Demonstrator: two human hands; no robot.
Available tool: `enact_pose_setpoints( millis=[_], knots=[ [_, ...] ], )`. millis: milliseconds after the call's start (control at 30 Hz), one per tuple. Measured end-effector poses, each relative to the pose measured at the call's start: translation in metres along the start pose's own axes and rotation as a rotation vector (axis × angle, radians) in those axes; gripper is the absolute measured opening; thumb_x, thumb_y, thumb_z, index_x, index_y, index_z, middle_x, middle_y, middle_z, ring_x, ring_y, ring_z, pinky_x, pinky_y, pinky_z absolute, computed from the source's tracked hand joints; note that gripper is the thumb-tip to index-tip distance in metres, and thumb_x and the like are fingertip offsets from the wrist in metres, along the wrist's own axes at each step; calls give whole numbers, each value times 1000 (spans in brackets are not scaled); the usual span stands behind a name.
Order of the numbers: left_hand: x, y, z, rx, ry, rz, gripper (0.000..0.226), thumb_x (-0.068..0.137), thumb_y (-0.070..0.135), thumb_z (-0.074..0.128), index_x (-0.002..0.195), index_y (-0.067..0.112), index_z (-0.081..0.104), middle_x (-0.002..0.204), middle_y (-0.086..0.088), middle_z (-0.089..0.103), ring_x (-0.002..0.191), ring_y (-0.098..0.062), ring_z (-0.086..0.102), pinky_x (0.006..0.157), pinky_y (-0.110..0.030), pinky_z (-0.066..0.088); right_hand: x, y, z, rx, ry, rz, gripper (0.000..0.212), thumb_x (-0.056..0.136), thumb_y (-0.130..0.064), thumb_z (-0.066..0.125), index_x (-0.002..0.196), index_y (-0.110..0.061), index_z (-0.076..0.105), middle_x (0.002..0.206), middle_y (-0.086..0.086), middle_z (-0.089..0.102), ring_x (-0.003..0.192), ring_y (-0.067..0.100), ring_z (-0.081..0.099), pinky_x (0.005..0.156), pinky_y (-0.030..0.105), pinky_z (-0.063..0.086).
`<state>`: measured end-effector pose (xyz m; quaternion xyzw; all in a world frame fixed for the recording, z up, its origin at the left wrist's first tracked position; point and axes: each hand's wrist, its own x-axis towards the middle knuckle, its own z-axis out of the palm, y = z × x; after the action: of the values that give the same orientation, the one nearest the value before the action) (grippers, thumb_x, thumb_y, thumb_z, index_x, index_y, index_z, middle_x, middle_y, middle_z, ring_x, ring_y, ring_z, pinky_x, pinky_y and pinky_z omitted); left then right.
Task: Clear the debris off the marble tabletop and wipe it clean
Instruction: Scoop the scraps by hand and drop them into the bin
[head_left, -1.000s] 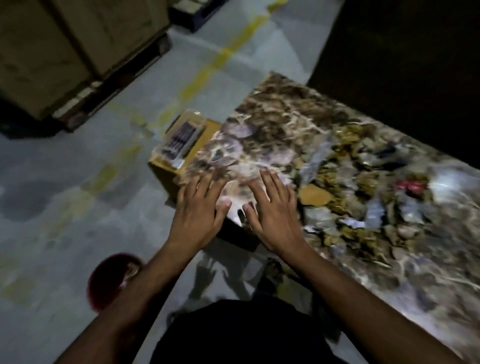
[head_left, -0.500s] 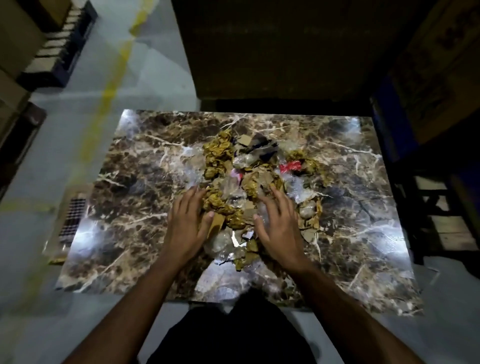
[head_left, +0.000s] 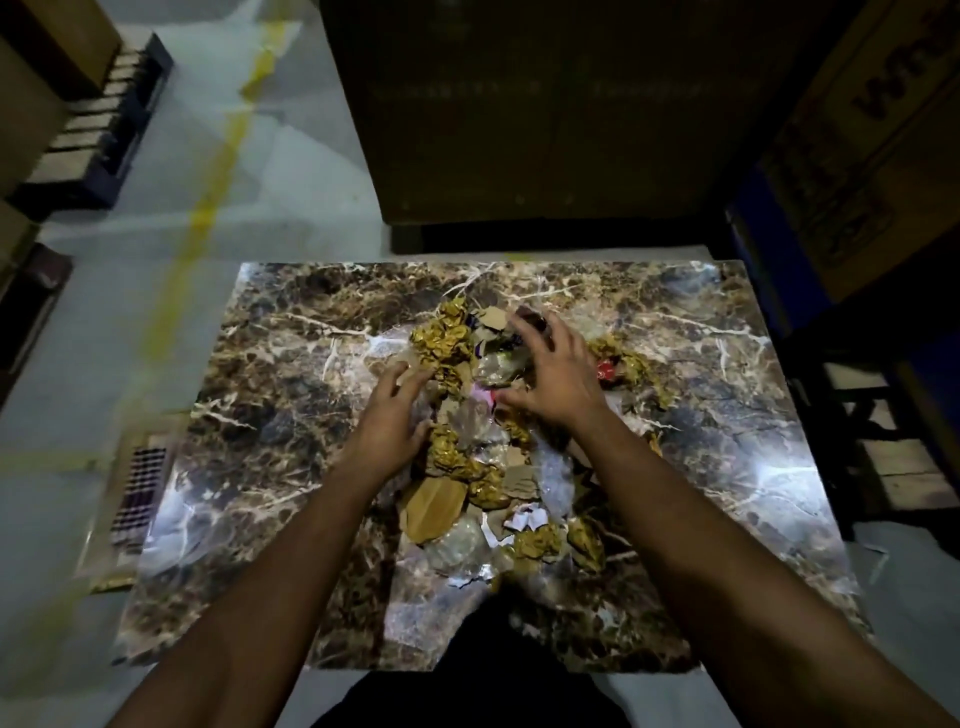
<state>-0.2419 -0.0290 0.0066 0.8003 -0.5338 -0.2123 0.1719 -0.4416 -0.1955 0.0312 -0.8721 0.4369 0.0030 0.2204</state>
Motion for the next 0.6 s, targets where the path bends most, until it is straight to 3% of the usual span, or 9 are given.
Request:
enact_pose_setpoints(
  millis=[100, 233, 300, 433, 600],
  knots=[
    [-2, -6, -1, 4, 35, -22, 79, 85, 21, 78, 150, 38, 36, 159, -10, 26, 145, -34, 30, 112, -56, 40, 0, -7, 10, -119, -227, 19, 116, 69, -71, 78, 157, -51, 5, 171, 7, 2, 154, 47, 7, 117, 71, 19],
    [-14, -10, -4, 47, -22, -96, 86, 81, 52, 77, 150, 55, 25, 165, -6, 12, 148, -37, 20, 111, -62, 38, -16, -8, 33, -176, -200, 66, 125, 59, -65, 88, 153, -55, 6, 166, 10, 15, 149, 46, 20, 111, 67, 34],
    [-19, -15, 0, 41, -74, -48, 90, 77, 58, 78, 148, 58, 23, 166, -4, 10, 148, -36, 20, 109, -64, 41, -18, -10, 38, -164, -148, 85, 117, 63, -61, 88, 152, -54, 12, 160, 10, 24, 145, 43, 25, 107, 61, 43],
    [-20, -15, -1, -1, -104, 15, 100, 65, 76, 75, 148, 61, 20, 166, 2, 6, 149, -34, 19, 107, -67, 40, -22, -15, 48, -56, -48, 98, 87, 76, -48, 81, 146, -52, 31, 145, 5, 36, 141, 38, 27, 106, 55, 45],
    [-28, -7, 0, 311, -235, 150, 109, 52, 100, 49, 148, 65, 11, 168, -1, -3, 149, -39, 7, 113, -70, 25, -30, -18, 45, 155, 113, 104, 51, 82, -23, 79, 130, -27, 62, 134, 1, 51, 136, 30, 33, 111, 49, 41]
  ],
)
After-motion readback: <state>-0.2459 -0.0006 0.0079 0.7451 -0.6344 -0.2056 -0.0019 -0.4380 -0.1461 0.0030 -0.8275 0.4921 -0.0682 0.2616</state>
